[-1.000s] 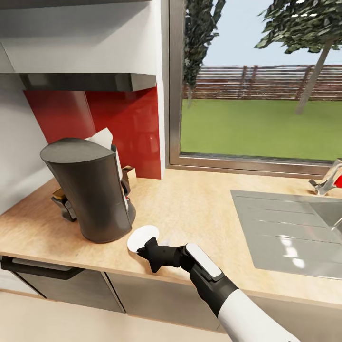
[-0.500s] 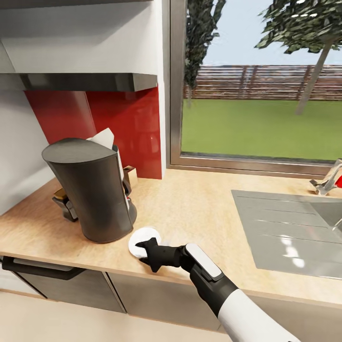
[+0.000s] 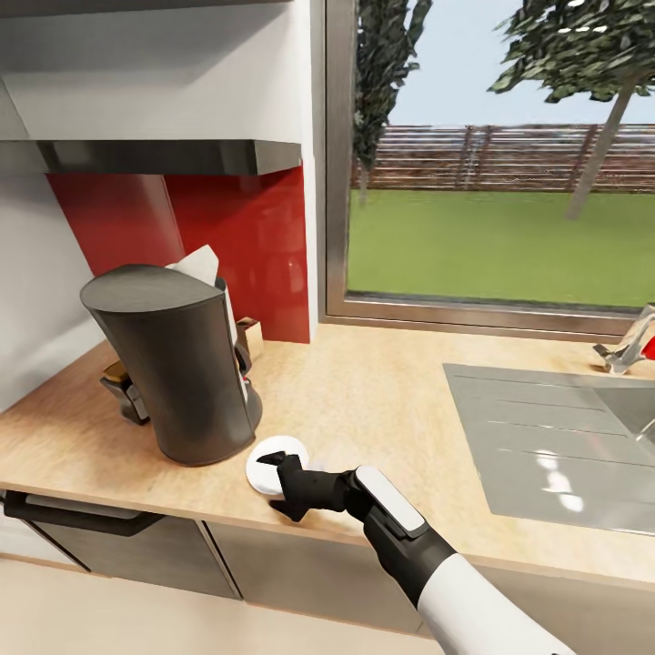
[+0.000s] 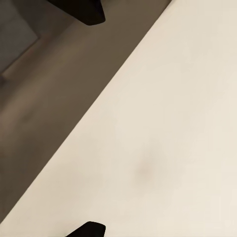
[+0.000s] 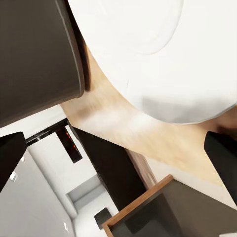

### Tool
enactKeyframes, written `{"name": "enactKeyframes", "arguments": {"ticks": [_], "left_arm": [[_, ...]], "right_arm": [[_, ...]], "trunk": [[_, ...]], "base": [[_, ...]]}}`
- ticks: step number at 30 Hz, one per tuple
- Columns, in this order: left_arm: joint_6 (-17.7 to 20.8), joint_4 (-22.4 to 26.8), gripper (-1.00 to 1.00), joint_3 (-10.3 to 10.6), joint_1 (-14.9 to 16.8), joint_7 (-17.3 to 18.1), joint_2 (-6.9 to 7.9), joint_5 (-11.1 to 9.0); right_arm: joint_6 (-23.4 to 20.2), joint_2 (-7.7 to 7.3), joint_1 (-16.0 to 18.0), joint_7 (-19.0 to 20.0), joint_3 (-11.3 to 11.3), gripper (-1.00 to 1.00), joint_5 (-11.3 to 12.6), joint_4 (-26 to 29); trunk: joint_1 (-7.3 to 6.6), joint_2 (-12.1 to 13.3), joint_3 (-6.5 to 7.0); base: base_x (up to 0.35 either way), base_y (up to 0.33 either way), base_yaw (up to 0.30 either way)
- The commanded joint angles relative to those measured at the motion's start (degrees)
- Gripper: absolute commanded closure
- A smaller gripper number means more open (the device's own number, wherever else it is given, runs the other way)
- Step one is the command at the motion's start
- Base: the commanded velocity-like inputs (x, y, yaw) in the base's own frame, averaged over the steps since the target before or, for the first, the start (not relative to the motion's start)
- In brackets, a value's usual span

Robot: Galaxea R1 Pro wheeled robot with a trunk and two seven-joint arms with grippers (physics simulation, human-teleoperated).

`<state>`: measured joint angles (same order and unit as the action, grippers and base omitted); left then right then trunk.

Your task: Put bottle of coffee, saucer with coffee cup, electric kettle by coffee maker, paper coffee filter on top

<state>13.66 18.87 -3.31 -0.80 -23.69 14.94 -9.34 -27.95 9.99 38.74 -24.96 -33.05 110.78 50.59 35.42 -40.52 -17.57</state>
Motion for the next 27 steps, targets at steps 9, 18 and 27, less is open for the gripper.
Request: {"name": "enactKeyframes", "arguments": {"ticks": [9, 18, 27], "left_arm": [[0.49, 0.29, -1.0, -0.07, -0.06, -0.21, 0.0, -0.63], [0.43, 0.29, -1.0, -0.12, -0.02, -0.3, 0.0, -0.68], [0.4, 0.28, -1.0, -0.12, -0.01, -0.27, -0.02, -0.68]], "right_arm": [[-0.09, 0.01, 0.02, -0.62, -0.09, -1.0, 0.32, -0.32], [-0.09, 0.01, 0.02, -0.62, -0.16, -1.0, 0.32, -0.32], [-0.09, 0.01, 0.02, -0.62, -0.26, -1.0, 0.32, -0.32]], "trunk": [[0.02, -0.05, -0.08], [0.02, -0.05, -0.08], [0.02, -0.05, -0.08]], "base": [[-0.029, -0.211, 0.0], [-0.141, -0.272, 0.0], [-0.181, -0.256, 0.0]]}}
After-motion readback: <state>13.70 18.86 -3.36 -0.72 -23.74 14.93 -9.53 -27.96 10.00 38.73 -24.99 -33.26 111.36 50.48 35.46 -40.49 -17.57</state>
